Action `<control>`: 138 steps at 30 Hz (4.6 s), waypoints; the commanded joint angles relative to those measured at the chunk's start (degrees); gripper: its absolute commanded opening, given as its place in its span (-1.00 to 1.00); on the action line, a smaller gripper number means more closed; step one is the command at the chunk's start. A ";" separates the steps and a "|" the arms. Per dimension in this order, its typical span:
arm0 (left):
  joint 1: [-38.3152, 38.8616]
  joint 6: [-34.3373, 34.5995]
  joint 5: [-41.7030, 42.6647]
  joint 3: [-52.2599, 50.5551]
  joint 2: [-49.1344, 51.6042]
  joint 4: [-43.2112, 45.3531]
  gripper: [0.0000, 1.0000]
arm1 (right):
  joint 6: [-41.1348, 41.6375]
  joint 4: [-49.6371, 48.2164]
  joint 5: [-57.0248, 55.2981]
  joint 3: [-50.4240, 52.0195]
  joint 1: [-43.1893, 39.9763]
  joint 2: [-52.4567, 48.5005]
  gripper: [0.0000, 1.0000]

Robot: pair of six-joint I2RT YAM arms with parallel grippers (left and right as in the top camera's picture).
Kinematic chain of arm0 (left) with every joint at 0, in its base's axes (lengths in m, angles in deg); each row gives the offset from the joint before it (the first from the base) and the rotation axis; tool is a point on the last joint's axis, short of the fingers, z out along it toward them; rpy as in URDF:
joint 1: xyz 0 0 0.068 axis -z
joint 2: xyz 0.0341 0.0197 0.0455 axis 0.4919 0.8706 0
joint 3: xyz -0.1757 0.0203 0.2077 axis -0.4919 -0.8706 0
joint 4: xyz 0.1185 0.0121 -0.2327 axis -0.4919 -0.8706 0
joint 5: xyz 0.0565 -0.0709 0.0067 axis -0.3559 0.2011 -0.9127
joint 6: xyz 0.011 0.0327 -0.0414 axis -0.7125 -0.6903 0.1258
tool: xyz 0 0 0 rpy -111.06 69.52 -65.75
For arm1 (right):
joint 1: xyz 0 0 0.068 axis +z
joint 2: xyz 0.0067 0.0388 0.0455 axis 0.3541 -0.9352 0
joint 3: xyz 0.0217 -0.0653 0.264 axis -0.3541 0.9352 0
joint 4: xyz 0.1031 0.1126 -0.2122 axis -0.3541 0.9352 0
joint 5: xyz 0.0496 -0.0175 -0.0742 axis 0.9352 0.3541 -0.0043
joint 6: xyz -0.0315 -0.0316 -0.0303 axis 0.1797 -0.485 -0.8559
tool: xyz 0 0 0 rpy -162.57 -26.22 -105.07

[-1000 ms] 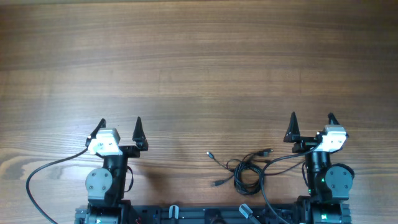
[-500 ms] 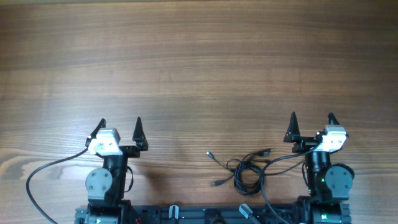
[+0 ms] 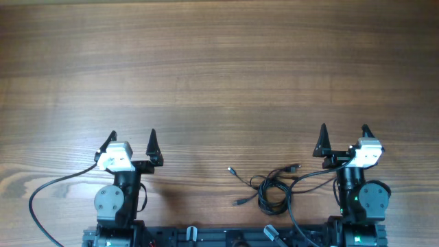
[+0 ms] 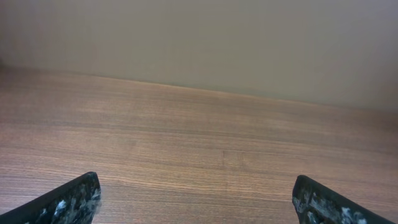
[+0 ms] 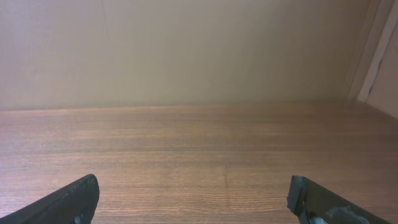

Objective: Untangle cables

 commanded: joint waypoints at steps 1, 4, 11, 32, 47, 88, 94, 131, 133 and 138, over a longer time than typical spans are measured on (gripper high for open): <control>0.20 -0.66 -0.57 -0.15 0.13 -0.04 1.00 | -1.01 -0.26 -0.55 0.07 0.28 0.24 0.99; 0.20 -0.66 -0.59 -0.15 0.13 -0.04 1.00 | -0.98 -0.26 -0.55 0.07 0.28 0.24 0.99; 0.20 -0.66 -0.57 -0.15 0.13 -0.04 1.00 | -0.98 -0.26 -0.55 0.07 0.28 0.24 1.00; 0.20 -0.66 -0.57 -0.15 0.13 -0.04 1.00 | -1.01 -0.26 -0.55 0.04 0.28 0.24 0.99; 0.20 -0.66 -0.59 -0.15 0.13 -0.04 1.00 | -1.01 -0.26 -0.55 0.07 0.28 0.24 0.99; 0.26 5.79 8.28 55.08 44.09 -44.04 1.00 | -1.01 -0.26 -0.55 0.07 0.28 0.24 1.00; 2.49 5.79 8.68 59.10 56.85 -50.71 1.00 | -0.98 -0.28 -0.55 0.07 0.28 0.24 0.99; 4.66 5.79 8.66 59.10 59.98 -50.93 1.00 | 12.15 3.19 12.66 -5.70 0.28 -0.50 0.99; 4.66 5.79 8.66 59.10 59.98 -50.88 1.00 | 11.87 8.52 12.15 -11.10 0.28 -2.89 0.99; 4.66 5.79 8.63 59.10 59.98 -50.86 1.00 | 7.54 21.29 10.67 -26.82 0.28 -15.67 0.99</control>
